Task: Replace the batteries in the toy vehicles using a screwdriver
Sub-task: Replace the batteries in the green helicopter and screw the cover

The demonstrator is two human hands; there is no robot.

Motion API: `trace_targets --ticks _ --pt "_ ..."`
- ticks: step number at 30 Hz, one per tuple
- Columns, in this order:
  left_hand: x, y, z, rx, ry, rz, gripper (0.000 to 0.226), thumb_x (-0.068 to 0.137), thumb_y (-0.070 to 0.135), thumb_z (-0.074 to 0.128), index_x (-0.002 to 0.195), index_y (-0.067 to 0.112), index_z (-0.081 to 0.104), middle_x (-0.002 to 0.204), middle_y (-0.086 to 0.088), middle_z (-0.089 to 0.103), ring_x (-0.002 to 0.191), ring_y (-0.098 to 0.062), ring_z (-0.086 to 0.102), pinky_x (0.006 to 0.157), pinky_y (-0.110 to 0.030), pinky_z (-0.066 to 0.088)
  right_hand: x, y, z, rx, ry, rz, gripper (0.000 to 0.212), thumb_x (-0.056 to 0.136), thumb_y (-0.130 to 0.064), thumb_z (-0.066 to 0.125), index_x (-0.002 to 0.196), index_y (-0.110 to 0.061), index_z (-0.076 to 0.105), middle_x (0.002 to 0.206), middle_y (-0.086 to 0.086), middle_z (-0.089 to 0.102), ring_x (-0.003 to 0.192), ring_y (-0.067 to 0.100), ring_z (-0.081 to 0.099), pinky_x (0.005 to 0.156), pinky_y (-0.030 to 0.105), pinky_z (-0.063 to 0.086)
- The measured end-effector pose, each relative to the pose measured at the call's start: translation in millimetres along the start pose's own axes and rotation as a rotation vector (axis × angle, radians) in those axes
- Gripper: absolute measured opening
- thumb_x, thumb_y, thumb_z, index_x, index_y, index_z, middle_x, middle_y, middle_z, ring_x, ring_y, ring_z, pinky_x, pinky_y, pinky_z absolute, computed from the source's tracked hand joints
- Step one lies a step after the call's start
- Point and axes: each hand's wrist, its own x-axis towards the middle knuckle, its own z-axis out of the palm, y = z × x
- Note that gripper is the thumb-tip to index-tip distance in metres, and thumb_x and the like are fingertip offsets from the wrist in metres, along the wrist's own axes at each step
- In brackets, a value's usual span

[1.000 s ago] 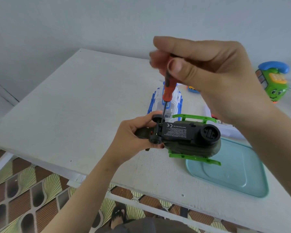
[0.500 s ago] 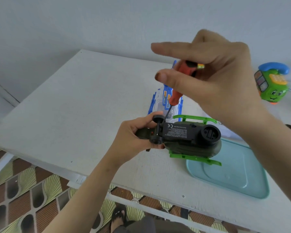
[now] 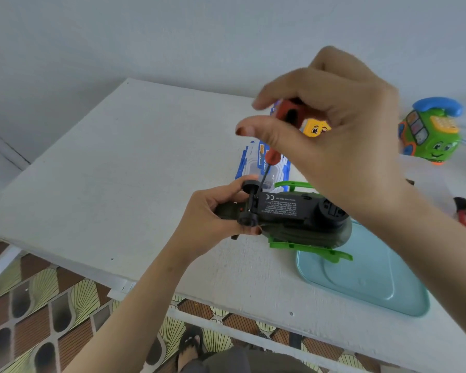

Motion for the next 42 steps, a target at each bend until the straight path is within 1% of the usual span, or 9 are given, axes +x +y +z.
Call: trace_targets --ticks 4,10,15,17,20,24,30,37,42 --pt "0.6 -1.6 -0.1 0.005 -0.009 -0.005 0.067 0.068 -0.007 0.078 0.127 0.019 0.058 0.095 0.003 0.075 0.075 -0.007 0.064 0.052 -0.022 0.051 3.5 6.2 -2.2 0.016 -0.104 -0.078 0.033 0.101 -0.014 0.039 0.122 0.001 0.059 0.101 0.020 0.066 0.115 0.017 0.055 0.099 0.019 0.040" --pt "-0.6 -0.9 1.4 -0.015 0.015 0.001 0.068 0.062 0.001 0.080 0.123 0.026 0.059 0.101 -0.003 0.074 0.079 -0.016 0.062 0.056 -0.045 0.053 3.8 -1.8 -3.4 0.626 -0.200 0.189 0.041 0.090 0.001 0.059 0.128 0.000 0.047 0.093 0.014 0.065 0.068 0.040 0.056 0.063 0.047 0.054" --pt "-0.4 -2.2 0.8 -0.021 0.012 -0.013 0.068 0.063 0.000 0.082 0.123 0.021 0.061 0.097 -0.003 0.075 0.076 -0.022 0.060 0.056 -0.039 0.054 2.9 3.8 -0.2 0.004 -0.058 -0.067 0.024 0.089 -0.027 0.066 0.104 -0.008 0.069 0.077 0.000 0.059 0.085 0.002 0.052 0.083 0.014 0.043" --pt "-1.4 -1.5 1.2 -0.013 0.008 -0.016 0.066 0.063 0.001 0.080 0.122 0.022 0.061 0.096 -0.001 0.075 0.075 -0.019 0.061 0.055 -0.032 0.054 3.6 9.1 0.2 0.072 -0.132 -0.059 0.025 0.097 -0.016 0.052 0.114 0.000 0.062 0.081 0.014 0.063 0.108 0.015 0.057 0.101 0.025 0.041" --pt "-1.5 -1.7 1.2 0.000 0.008 -0.007 0.068 0.064 0.003 0.080 0.124 0.026 0.058 0.100 0.000 0.075 0.080 -0.022 0.064 0.065 -0.048 0.056 5.0 3.0 -0.1 0.439 -0.265 0.086 0.034 0.097 0.003 0.041 0.131 0.002 0.048 0.088 0.019 0.063 0.079 0.041 0.061 0.089 0.053 0.049" --pt "-1.9 -0.1 1.4 0.029 0.005 -0.009 0.068 0.065 0.005 0.080 0.124 0.029 0.057 0.100 0.002 0.075 0.080 -0.016 0.066 0.062 -0.040 0.059 3.2 2.9 -1.8 0.478 -0.115 0.180 0.033 0.084 -0.012 0.071 0.115 -0.010 0.063 0.082 0.005 0.063 0.065 0.026 0.060 0.068 0.039 0.056" --pt "-2.5 -2.3 -0.5 0.033 0.010 -0.003 0.068 0.066 0.004 0.080 0.127 0.024 0.056 0.103 -0.002 0.074 0.093 -0.028 0.068 0.071 -0.054 0.057 2.5 8.5 5.5 0.136 -0.066 -0.068 0.030 0.099 -0.011 0.044 0.102 0.009 0.066 0.079 0.014 0.068 0.119 0.016 0.054 0.109 0.027 0.034" --pt "-1.9 -4.0 -0.9 0.037 0.002 0.011 0.069 0.068 -0.006 0.079 0.124 0.028 0.058 0.099 -0.002 0.074 0.082 -0.026 0.066 0.065 -0.049 0.056 4.6 2.1 2.9 0.613 -0.045 0.228 0.033 0.086 -0.002 0.065 0.116 -0.014 0.062 0.077 0.011 0.060 0.062 0.034 0.056 0.063 0.030 0.051" --pt "-2.1 -2.9 -0.7 0.017 -0.013 0.021 0.067 0.068 -0.003 0.079 0.123 0.028 0.059 0.098 -0.002 0.074 0.075 -0.018 0.063 0.056 -0.037 0.055 5.8 7.2 1.5 0.174 -0.052 -0.028 0.014 0.094 -0.014 0.058 0.102 -0.011 0.069 0.075 -0.001 0.065 0.114 0.023 0.057 0.092 0.040 0.048"
